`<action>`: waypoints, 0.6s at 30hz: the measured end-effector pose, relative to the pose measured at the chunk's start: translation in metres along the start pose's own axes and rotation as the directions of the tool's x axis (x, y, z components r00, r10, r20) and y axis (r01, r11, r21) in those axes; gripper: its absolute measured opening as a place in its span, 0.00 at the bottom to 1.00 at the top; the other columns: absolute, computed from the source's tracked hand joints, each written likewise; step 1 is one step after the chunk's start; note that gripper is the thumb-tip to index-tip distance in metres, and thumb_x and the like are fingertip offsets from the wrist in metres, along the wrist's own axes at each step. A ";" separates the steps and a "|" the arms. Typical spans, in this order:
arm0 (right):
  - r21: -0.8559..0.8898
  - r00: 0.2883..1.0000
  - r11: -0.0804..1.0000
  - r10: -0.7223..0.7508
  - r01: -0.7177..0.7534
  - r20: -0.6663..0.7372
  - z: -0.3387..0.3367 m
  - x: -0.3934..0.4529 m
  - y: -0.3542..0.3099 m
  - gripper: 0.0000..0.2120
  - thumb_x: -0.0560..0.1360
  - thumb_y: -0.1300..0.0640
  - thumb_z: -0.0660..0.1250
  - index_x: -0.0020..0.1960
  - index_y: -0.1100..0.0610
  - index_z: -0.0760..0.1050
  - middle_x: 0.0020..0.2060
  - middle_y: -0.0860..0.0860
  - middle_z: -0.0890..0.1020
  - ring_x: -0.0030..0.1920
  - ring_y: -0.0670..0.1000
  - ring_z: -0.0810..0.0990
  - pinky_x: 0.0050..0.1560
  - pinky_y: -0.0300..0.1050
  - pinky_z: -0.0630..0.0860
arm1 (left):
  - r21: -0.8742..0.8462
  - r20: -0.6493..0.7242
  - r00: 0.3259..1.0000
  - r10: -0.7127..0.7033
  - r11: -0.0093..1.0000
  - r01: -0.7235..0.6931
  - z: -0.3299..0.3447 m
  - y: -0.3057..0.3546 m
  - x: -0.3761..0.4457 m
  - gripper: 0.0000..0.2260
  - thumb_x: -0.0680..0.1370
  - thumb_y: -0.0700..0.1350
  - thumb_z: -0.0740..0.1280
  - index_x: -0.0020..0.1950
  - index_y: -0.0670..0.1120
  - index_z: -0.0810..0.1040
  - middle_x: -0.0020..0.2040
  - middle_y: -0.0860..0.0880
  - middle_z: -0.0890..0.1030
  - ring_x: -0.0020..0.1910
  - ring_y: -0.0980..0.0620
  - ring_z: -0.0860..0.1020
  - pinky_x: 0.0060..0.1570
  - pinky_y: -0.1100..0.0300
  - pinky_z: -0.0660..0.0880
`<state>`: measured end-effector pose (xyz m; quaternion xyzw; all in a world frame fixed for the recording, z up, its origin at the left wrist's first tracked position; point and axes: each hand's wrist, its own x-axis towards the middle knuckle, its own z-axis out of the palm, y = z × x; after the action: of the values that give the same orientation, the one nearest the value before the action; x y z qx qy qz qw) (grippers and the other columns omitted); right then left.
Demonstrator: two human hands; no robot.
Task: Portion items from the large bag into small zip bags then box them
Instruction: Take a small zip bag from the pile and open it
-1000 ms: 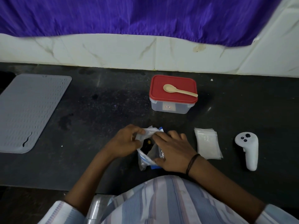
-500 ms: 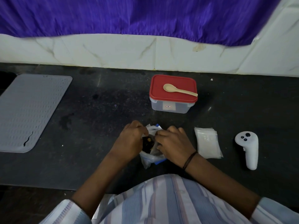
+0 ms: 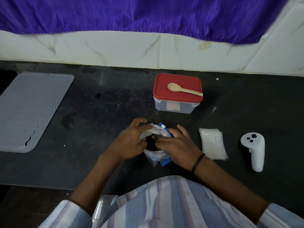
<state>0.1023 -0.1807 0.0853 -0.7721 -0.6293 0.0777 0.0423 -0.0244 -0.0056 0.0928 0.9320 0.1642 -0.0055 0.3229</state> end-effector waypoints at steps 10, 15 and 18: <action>-0.103 0.997 0.992 0.075 -0.078 -0.029 -0.004 0.002 -0.005 0.16 0.76 0.47 0.54 0.50 0.46 0.80 0.52 0.42 0.83 0.63 0.60 0.76 0.66 0.76 0.55 | 0.025 -0.062 0.997 0.039 0.999 -0.037 0.002 0.001 0.001 0.26 0.72 0.37 0.70 0.70 0.48 0.75 0.72 0.50 0.66 0.68 0.50 0.71 0.60 0.63 0.71; 0.054 0.929 0.998 0.027 -0.007 -0.370 -0.007 -0.001 -0.006 0.13 0.77 0.49 0.58 0.52 0.49 0.81 0.53 0.44 0.83 0.62 0.54 0.76 0.67 0.64 0.66 | 0.072 -0.148 0.986 0.075 0.995 -0.065 -0.004 0.002 0.002 0.20 0.73 0.42 0.73 0.65 0.49 0.79 0.71 0.50 0.68 0.65 0.52 0.72 0.54 0.66 0.70; 0.195 0.865 0.981 0.086 0.014 -0.494 -0.008 -0.006 0.001 0.11 0.78 0.52 0.62 0.53 0.54 0.81 0.52 0.48 0.83 0.58 0.50 0.78 0.61 0.51 0.72 | 0.086 -0.158 0.985 0.075 0.994 -0.062 -0.004 0.004 0.002 0.19 0.73 0.44 0.73 0.64 0.51 0.79 0.71 0.51 0.68 0.65 0.51 0.72 0.58 0.58 0.73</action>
<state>0.1034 -0.1869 0.0930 -0.7698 -0.5717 -0.0639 0.2765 -0.0221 -0.0056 0.0988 0.9468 0.1574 0.0742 0.2706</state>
